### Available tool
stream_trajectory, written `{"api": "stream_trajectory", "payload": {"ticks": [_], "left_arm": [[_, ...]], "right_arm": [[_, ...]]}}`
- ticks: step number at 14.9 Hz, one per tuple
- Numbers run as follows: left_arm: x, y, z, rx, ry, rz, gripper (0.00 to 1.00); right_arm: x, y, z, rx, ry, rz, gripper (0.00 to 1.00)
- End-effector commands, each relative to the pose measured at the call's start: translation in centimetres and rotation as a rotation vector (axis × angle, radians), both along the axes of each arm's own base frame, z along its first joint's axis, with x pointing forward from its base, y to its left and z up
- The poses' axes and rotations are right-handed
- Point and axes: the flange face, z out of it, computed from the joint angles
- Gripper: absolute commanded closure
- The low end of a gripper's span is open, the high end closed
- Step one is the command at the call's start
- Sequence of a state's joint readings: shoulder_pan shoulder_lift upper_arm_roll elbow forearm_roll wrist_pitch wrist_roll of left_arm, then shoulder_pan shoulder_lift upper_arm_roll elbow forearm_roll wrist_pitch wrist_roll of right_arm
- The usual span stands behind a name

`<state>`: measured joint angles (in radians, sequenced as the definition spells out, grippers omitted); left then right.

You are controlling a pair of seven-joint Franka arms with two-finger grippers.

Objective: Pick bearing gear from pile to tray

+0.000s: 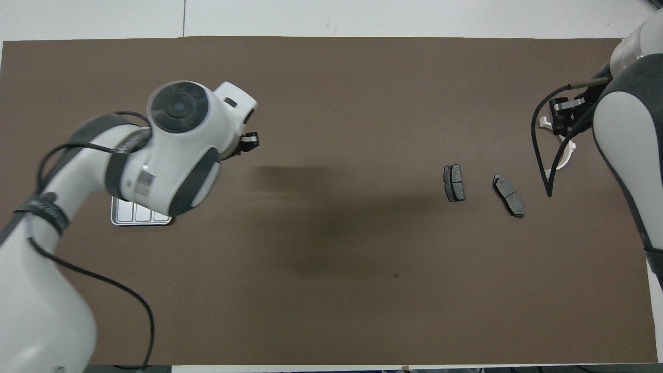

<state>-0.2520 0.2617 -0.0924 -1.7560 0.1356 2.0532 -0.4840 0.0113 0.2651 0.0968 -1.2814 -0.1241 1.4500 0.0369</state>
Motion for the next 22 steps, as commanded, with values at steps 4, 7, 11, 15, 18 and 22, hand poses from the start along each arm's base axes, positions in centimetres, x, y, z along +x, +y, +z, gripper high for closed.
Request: {"api": "stream_trajectory", "payload": {"ticks": [4, 7, 11, 15, 18, 22], "left_arm": [[0.6, 18.3, 3.7, -0.014, 0.073, -0.175, 1.00], [-1.2, 20.2, 1.4, -0.013, 0.064, -0.200, 1.00], [-6.2, 20.2, -3.7, -0.045, 0.063, -0.180, 1.00], [-7.8, 20.5, -5.9, -0.047, 0.100, -0.181, 1.00], [-8.0, 20.8, -7.6, -0.049, 0.078, -0.177, 1.00], [-7.4, 20.7, -9.2, -0.052, 0.064, -0.180, 1.00]], "right_arm": [[-2.9, 12.7, -0.3, 0.004, -0.016, -0.186, 1.00], [-4.9, 20.6, -2.1, 0.029, -0.030, -0.288, 1.00], [-7.3, 29.9, -6.4, 0.057, -0.051, -0.408, 1.00], [-8.0, 34.3, -11.7, 0.080, -0.056, -0.488, 1.00], [-8.8, 35.1, -16.2, 0.094, -0.056, -0.511, 1.00], [-9.3, 38.2, -23.3, 0.062, -0.032, -0.510, 1.00]]}}
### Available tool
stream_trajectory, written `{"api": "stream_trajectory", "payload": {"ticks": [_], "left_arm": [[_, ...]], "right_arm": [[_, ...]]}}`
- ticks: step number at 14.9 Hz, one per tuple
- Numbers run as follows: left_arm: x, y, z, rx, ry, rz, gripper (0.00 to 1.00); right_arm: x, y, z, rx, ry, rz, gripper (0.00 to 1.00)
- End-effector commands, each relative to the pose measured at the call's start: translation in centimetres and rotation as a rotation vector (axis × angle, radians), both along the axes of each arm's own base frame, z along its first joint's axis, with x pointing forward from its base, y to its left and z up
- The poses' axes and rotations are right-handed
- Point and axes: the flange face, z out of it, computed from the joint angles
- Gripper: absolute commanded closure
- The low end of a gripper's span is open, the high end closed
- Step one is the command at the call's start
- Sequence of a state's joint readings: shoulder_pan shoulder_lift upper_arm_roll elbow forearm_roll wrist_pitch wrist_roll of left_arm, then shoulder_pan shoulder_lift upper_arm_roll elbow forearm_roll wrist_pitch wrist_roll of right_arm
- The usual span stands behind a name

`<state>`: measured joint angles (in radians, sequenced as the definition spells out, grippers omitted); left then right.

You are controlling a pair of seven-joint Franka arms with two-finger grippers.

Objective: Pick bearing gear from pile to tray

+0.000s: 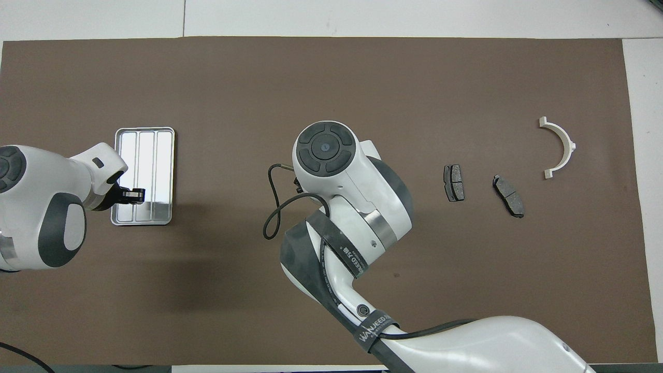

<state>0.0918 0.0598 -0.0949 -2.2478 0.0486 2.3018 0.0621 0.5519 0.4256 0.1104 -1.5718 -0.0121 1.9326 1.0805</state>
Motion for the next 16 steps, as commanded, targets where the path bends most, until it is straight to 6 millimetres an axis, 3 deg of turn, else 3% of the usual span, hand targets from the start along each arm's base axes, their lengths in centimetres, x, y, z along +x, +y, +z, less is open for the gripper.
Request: {"api": "stream_trajectory", "payload": {"ticks": [1, 3, 5, 12, 13, 14, 15, 16], "left_arm": [[0.2, 0.3, -1.1, -0.014, -0.031, -0.001, 1.00], [0.5, 0.3, -2.3, -0.018, -0.035, -0.002, 1.00], [0.6, 0.0, -2.8, -0.020, -0.041, -0.007, 1.00], [0.3, -0.5, -4.3, -0.023, -0.035, -0.010, 1.00], [0.3, -0.5, -4.6, -0.023, -0.035, -0.010, 1.00], [0.3, -0.5, -4.9, -0.024, -0.027, -0.012, 1.00], [0.5, -0.6, -4.6, -0.023, -0.016, -0.015, 0.55], [0.8, -0.7, -3.8, -0.021, -0.009, -0.021, 0.19]], "right_arm": [[-0.5, 2.9, -5.2, 0.013, -0.007, -0.046, 1.00], [-0.3, 3.8, -8.4, 0.030, -0.019, -0.049, 1.00], [0.0, 3.9, -9.3, 0.042, -0.031, -0.054, 1.00], [-0.1, 4.3, -9.9, 0.058, -0.049, -0.060, 0.97], [0.0, 4.2, -9.9, 0.056, -0.050, -0.072, 0.32], [0.1, 4.2, -9.5, 0.048, -0.047, -0.074, 0.00], [0.5, 3.7, -9.2, 0.037, -0.050, -0.075, 0.00], [1.2, 2.9, -8.7, 0.036, -0.058, -0.084, 0.00]]}}
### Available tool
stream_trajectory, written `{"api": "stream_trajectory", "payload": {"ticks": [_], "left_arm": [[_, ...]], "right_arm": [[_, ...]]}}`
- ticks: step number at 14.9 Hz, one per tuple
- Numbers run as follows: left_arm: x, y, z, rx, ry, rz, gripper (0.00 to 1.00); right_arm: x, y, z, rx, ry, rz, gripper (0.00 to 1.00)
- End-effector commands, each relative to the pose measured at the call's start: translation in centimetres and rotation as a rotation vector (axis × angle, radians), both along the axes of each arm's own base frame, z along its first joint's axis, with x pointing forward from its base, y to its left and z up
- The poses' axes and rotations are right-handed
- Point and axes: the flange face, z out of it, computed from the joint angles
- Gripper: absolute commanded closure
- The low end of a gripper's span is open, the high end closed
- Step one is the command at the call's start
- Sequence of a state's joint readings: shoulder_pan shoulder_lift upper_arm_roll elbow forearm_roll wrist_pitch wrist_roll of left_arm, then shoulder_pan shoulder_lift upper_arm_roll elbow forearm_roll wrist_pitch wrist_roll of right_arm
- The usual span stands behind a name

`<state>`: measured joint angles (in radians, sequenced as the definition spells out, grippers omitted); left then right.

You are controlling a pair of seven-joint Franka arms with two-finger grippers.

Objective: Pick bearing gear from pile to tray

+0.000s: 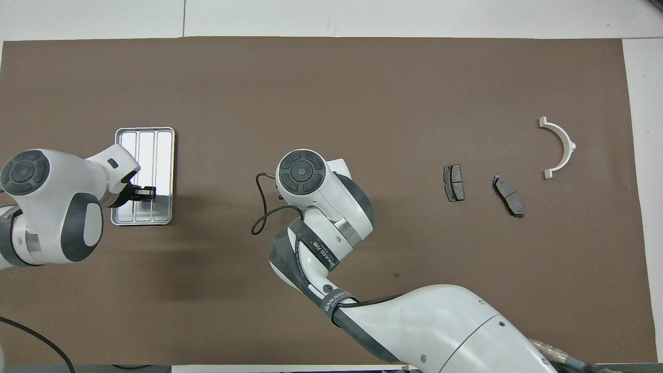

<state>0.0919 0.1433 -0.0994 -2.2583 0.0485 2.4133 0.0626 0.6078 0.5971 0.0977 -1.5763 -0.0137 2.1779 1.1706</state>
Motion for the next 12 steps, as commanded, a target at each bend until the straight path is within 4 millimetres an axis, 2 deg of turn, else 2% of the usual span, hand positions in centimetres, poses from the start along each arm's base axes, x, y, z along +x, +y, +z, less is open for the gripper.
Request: {"api": "stream_trajectory", "payload": {"ticks": [1, 2, 4, 6, 7, 9, 10, 12], "left_arm": [[0.6, -0.2, 1.5, -0.006, 0.033, -0.015, 0.08], [1.4, -0.1, 4.5, -0.001, 0.061, -0.023, 0.07], [3.9, -1.2, 12.1, 0.002, 0.102, -0.029, 0.07], [4.9, -6.3, 16.7, -0.009, 0.071, 0.038, 0.01], [4.9, -9.7, 17.3, -0.010, 0.055, 0.090, 0.00], [3.3, -17.8, 17.1, -0.020, 0.016, 0.152, 0.00], [1.9, -22.0, 16.8, -0.026, 0.001, 0.182, 0.00], [-1.3, -28.2, 15.6, -0.041, -0.016, 0.196, 0.00]], "right_arm": [[1.7, -1.8, 2.0, -0.004, -0.021, -0.038, 0.00], [2.8, -3.1, 2.9, 0.000, -0.031, -0.055, 0.00], [5.0, -6.8, 6.8, 0.016, -0.064, -0.066, 0.00], [7.0, -11.1, 9.6, 0.019, -0.082, -0.018, 0.00], [7.8, -13.1, 10.4, 0.014, -0.083, 0.016, 0.00], [9.1, -17.0, 12.0, 0.009, -0.092, 0.088, 0.00], [9.8, -18.9, 12.4, 0.005, -0.091, 0.121, 0.00], [10.6, -22.2, 13.1, 0.005, -0.087, 0.174, 0.00]]}}
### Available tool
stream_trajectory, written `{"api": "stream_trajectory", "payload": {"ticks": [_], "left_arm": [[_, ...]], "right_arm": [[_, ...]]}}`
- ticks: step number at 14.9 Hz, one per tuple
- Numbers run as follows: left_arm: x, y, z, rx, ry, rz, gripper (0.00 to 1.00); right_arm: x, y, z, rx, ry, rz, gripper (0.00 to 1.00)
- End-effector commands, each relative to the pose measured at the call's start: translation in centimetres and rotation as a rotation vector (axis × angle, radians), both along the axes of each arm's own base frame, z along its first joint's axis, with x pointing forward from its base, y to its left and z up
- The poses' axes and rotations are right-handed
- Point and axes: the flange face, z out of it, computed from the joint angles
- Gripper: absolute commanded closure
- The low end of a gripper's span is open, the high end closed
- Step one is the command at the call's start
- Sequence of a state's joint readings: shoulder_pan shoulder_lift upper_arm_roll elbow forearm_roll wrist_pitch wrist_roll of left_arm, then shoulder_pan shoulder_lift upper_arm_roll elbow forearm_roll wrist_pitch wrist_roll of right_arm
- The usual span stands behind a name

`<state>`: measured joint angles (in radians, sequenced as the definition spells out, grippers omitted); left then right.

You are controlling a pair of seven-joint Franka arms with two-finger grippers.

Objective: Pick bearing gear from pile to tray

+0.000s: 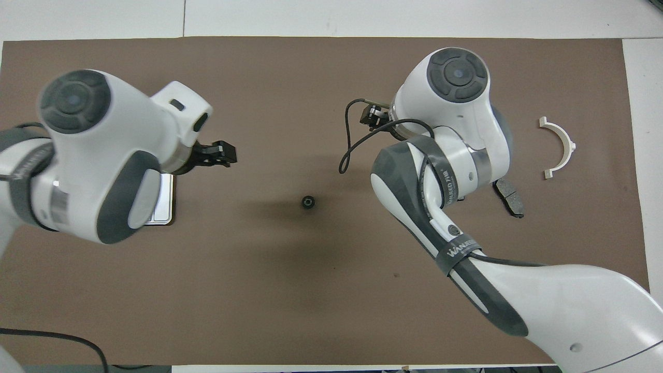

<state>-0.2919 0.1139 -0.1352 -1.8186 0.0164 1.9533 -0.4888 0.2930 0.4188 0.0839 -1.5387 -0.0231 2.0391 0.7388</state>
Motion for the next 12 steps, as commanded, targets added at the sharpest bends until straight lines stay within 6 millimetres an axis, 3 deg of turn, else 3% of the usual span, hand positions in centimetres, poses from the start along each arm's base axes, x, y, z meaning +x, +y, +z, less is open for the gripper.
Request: {"api": "stream_trajectory", "payload": {"ticks": [1, 3, 5, 9, 10, 12], "left_arm": [[-3.8, -6.8, -2.6, -0.012, -0.011, 0.030, 0.00], [-6.5, -9.9, -5.3, -0.012, -0.002, 0.016, 0.00], [-7.6, -11.6, -8.4, -0.016, -0.001, 0.020, 0.00], [-6.9, -12.3, -11.9, -0.025, -0.012, 0.017, 0.00], [-6.3, -12.5, -13.5, -0.026, -0.010, 0.018, 0.00], [-5.7, -12.8, -14.4, -0.026, -0.026, 0.009, 0.00]], "right_arm": [[0.5, -3.6, 0.5, -0.007, 0.019, 0.089, 0.00], [1.0, -6.1, 0.8, -0.014, 0.023, 0.138, 0.00], [1.4, -8.3, 0.7, -0.022, 0.033, 0.196, 0.00], [2.0, -11.8, 0.6, -0.027, 0.049, 0.243, 0.00], [2.0, -12.1, 0.5, -0.027, 0.048, 0.255, 0.00], [2.1, -12.6, 0.5, -0.030, 0.049, 0.269, 0.00]]}}
